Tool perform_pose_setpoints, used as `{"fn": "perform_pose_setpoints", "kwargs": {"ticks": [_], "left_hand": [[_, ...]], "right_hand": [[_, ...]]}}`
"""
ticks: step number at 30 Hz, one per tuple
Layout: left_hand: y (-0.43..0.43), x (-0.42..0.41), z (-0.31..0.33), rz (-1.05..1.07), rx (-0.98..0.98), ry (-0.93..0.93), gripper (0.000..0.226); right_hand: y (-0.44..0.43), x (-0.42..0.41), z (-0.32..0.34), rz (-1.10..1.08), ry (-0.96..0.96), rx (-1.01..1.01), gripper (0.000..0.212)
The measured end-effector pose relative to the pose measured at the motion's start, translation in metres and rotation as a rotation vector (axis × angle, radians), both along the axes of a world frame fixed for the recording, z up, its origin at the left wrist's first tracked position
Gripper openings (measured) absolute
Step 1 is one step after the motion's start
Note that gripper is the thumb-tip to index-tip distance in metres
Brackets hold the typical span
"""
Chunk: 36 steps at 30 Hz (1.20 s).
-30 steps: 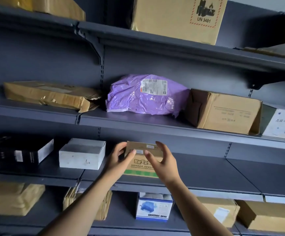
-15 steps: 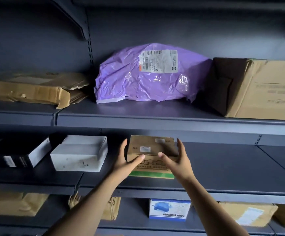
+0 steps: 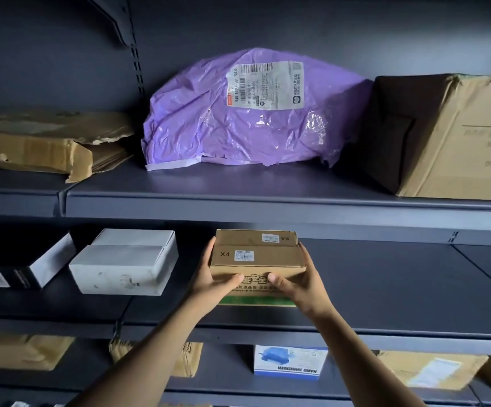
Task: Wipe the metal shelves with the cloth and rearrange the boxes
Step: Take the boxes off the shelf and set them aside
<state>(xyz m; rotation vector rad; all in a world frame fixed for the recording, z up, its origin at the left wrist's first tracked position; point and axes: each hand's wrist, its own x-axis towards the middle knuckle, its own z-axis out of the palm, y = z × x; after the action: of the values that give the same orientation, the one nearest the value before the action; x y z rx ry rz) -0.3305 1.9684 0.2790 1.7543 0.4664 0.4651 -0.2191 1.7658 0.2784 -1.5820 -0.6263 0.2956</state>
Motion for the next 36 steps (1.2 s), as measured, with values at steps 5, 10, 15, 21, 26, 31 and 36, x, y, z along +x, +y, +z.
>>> {"fn": "perform_pose_setpoints", "kwargs": {"ticks": [5,10,15,21,26,31,36], "left_hand": [[-0.011,-0.017,0.006,0.010,-0.013,-0.070,0.116],[-0.024,-0.063,0.022,-0.001,0.015,-0.056,0.080],[-0.037,-0.127,0.032,0.055,-0.027,-0.012,0.069],[-0.059,-0.209,0.047,0.104,-0.033,-0.027,0.052],[-0.073,-0.248,0.089,0.094,0.026,-0.184,0.051],[-0.069,-0.248,0.170,0.074,0.135,-0.439,0.044],[-0.066,-0.223,0.234,0.052,0.207,-0.570,0.038]], "right_hand": [[-0.009,-0.019,0.008,-0.040,-0.033,0.031,0.093],[-0.021,-0.063,0.019,-0.052,-0.056,0.044,0.079],[-0.033,-0.127,0.029,-0.069,-0.049,0.073,0.076],[-0.047,-0.213,0.044,-0.081,-0.082,0.100,0.076],[-0.059,-0.256,0.089,-0.132,-0.162,0.140,0.067],[-0.060,-0.268,0.172,-0.260,-0.320,0.238,0.065],[-0.059,-0.251,0.239,-0.291,-0.446,0.282,0.057]]}}
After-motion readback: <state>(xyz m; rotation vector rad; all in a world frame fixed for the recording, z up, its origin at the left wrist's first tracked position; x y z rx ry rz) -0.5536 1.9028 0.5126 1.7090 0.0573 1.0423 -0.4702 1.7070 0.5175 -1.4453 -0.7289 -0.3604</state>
